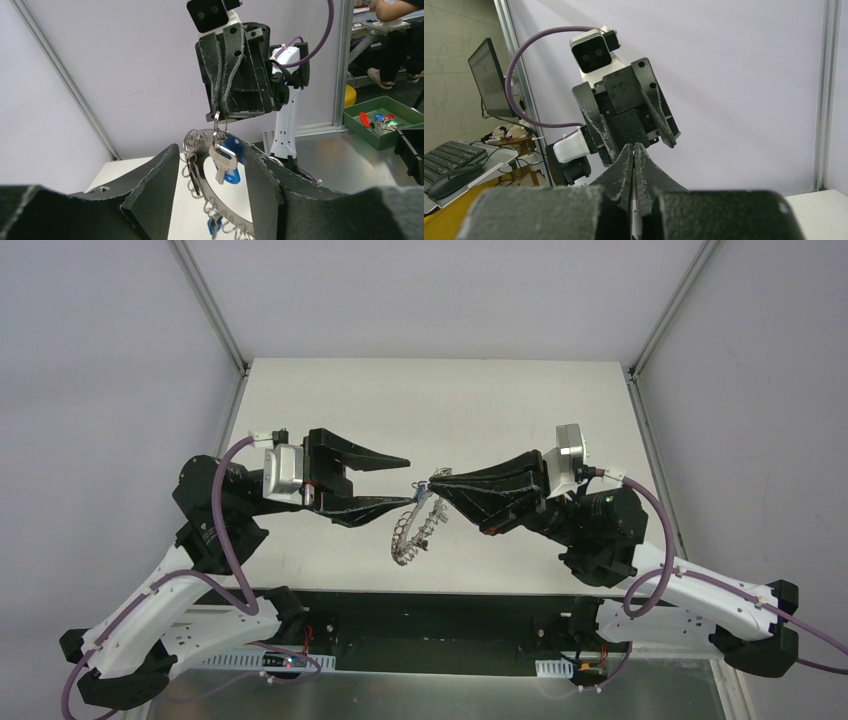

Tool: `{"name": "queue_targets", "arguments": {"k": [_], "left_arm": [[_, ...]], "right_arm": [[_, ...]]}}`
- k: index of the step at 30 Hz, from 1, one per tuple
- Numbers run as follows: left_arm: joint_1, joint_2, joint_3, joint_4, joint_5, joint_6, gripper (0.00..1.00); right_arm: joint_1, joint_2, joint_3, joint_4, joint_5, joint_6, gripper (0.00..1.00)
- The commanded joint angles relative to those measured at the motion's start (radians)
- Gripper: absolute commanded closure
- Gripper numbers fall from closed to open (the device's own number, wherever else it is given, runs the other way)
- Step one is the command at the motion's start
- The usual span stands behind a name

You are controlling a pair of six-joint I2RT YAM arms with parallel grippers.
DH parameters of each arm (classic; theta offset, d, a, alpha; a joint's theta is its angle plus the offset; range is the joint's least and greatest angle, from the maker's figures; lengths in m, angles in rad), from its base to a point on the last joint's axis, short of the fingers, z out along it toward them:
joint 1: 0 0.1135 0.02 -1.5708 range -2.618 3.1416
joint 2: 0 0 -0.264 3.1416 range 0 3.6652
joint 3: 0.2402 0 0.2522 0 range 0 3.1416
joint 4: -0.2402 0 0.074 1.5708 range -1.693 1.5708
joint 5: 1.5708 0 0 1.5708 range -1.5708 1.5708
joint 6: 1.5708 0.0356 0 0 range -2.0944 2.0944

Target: Put the keys on the keyring

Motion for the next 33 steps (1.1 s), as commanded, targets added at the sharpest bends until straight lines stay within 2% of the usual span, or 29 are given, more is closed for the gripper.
{"name": "queue_targets", "arguments": {"k": [1, 23, 31, 33], "left_arm": [[-0.007, 0.034, 0.052, 0.042, 0.055, -0.024, 0.53], [-0.008, 0.042, 0.071, 0.05, 0.126, -0.083, 0.67], [-0.008, 0.052, 0.069, 0.049, 0.131, -0.093, 0.8], [-0.007, 0.055, 0.072, 0.042, 0.134, -0.094, 0.86]], "right_arm": [[0.005, -0.012, 0.07, 0.053, -0.036, 0.001, 1.0], [0.006, -0.003, 0.074, 0.019, -0.037, -0.025, 1.0], [0.005, 0.005, 0.082, 0.024, -0.044, -0.019, 1.0], [0.004, 0.004, 0.081, 0.028, -0.044, -0.019, 1.0]]}}
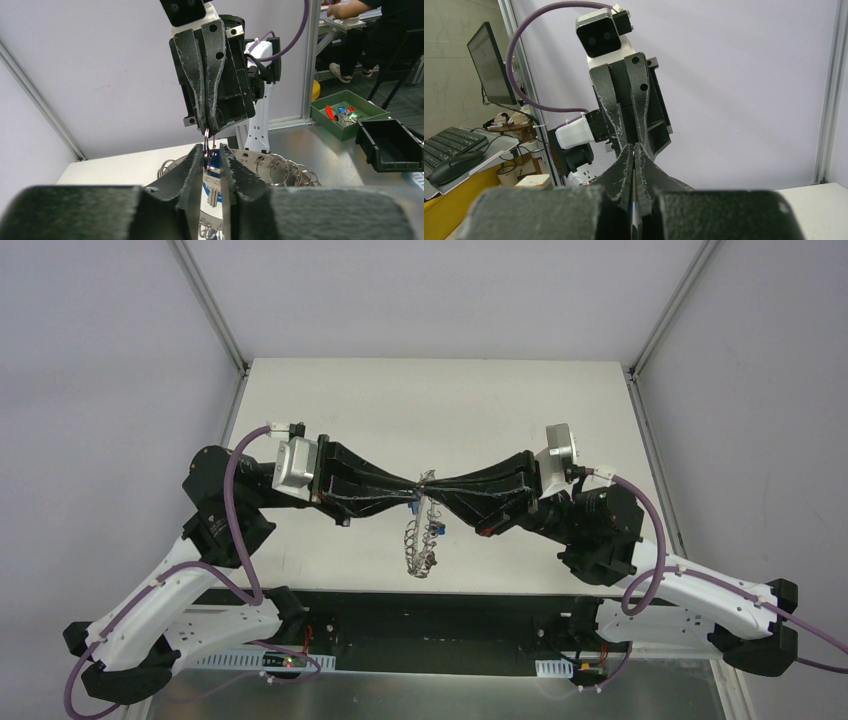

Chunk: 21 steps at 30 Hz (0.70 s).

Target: Put the keys on the keyring

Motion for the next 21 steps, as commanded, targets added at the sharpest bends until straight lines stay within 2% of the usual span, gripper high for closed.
{"name": "queue_targets", "arguments": {"k": [1, 3, 9, 12, 15, 20, 21], "left_arm": [[-0.007, 0.006, 0.041, 0.035, 0.033, -0.016, 0.9], [-0.008, 0.012, 0.051, 0.018, 0.036, -0.015, 1.0], [-0.008, 0.021, 0.084, -0.019, 0.013, -0.024, 1.0], [-0.008, 0.046, 0.136, -0.122, -0.009, -0.023, 1.0], [-0.008, 0.062, 0.166, -0.22, -0.038, -0.016, 1.0], [-0.007, 0.043, 0.149, -0.338, -0.074, -0.013, 1.0], [-0.009, 0.038, 0.148, -0.363, -0.077, -0.012, 1.0]], "right_arm": [[0.005, -0.008, 0.056, 0.089, -0.013, -0.001, 1.0], [0.005, -0.01, 0.056, 0.088, -0.014, 0.0, 1.0], [0.006, -0.015, 0.051, 0.071, -0.015, -0.003, 1.0], [0.005, -0.031, 0.061, -0.003, -0.009, -0.011, 1.0], [0.003, -0.055, 0.11, -0.167, -0.011, -0.067, 0.99], [0.005, -0.072, 0.241, -0.603, 0.01, -0.187, 0.77], [0.005, -0.072, 0.265, -0.684, 0.006, -0.206, 0.75]]}}
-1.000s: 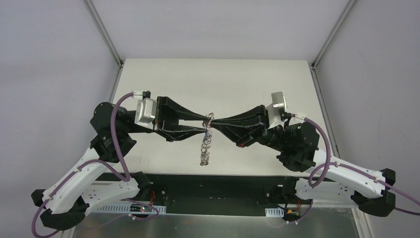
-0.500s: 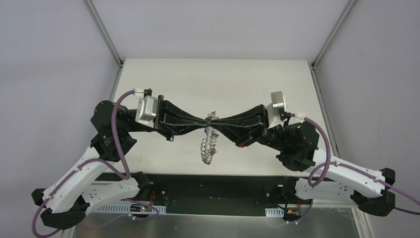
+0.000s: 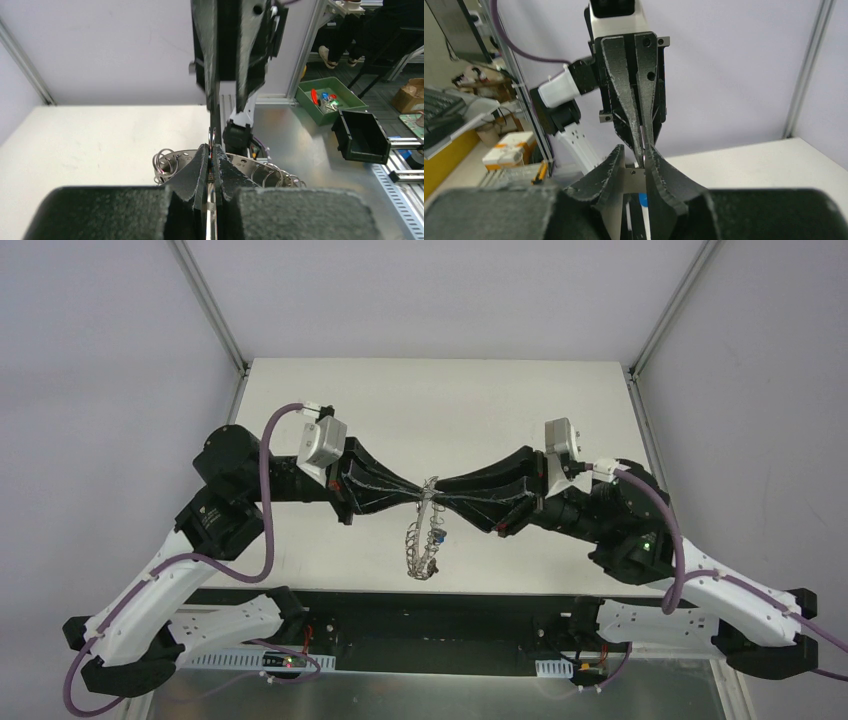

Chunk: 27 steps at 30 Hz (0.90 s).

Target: Put the keys on the keyring

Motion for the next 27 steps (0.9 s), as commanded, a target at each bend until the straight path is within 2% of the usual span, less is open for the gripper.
{"name": "queue_targets", "arguments": {"k": [1, 4, 8, 12, 17, 27], "left_arm": [[-0.008, -0.026, 0.019, -0.117, -0.046, 0.01, 1.0], [-0.007, -0.035, 0.02, -0.183, -0.034, 0.01, 1.0], [-0.007, -0.028, 0.03, -0.256, -0.008, 0.002, 1.0], [-0.007, -0.003, 0.046, -0.305, 0.015, -0.017, 1.0], [-0.008, 0.015, 0.047, -0.356, 0.043, -0.04, 1.0], [-0.007, 0.058, 0.027, -0.395, 0.105, -0.05, 1.0]], "right_arm": [[0.005, -0.036, 0.151, -0.401, -0.012, -0.128, 0.75], [0.003, -0.016, 0.23, -0.602, -0.029, -0.165, 0.71], [0.004, 0.024, 0.296, -0.763, -0.038, -0.202, 0.66], [0.004, 0.081, 0.357, -0.888, -0.089, -0.251, 0.67], [0.005, 0.116, 0.37, -0.946, -0.115, -0.284, 0.67], [-0.006, 0.193, 0.401, -0.935, -0.132, -0.271, 0.67]]}}
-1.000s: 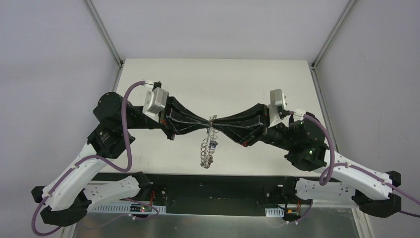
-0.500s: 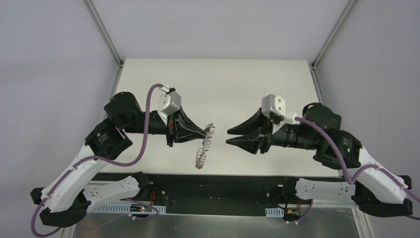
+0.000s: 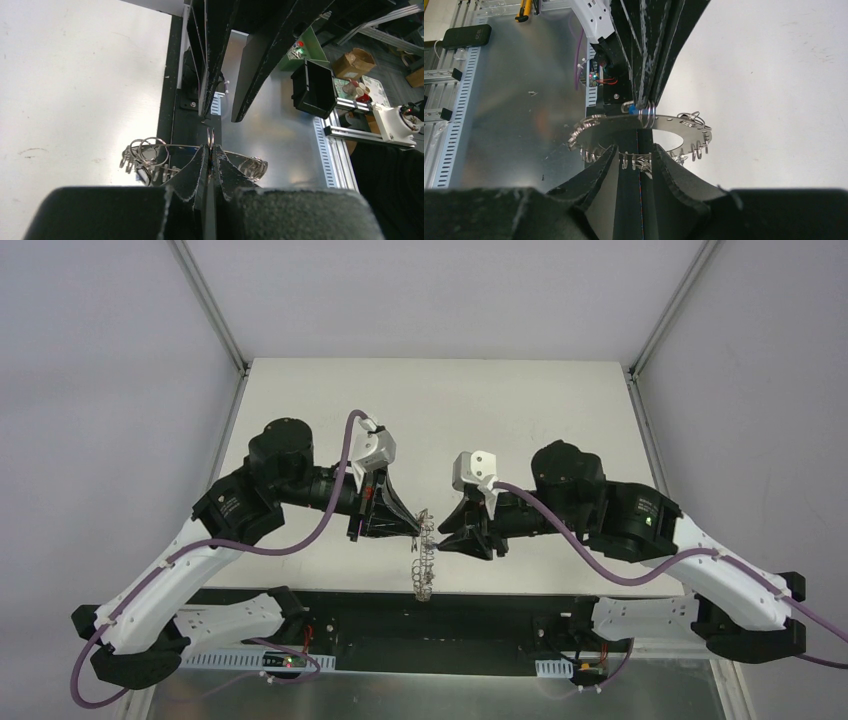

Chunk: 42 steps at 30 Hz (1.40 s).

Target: Put the keys on the keyring

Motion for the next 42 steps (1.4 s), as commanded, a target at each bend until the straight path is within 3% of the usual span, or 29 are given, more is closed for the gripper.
{"name": "queue_targets", "arguments": {"k": [1, 35, 42], "left_arm": [[-0.009, 0.006, 0.024, 0.015, 0.056, -0.014, 1.0], [-0.008, 0.004, 0.019, -0.041, 0.061, 0.063, 1.0], [-0.008, 0.002, 0.02, -0.056, 0.05, 0.081, 1.0]], "right_arm": [[-0.011, 0.022, 0.06, 0.008, -0.028, 0.005, 0.67], [-0.095, 0.132, 0.093, 0.056, -0.203, 0.121, 0.7], [-0.095, 0.159, 0.12, 0.015, -0.229, 0.114, 0.87]]}}
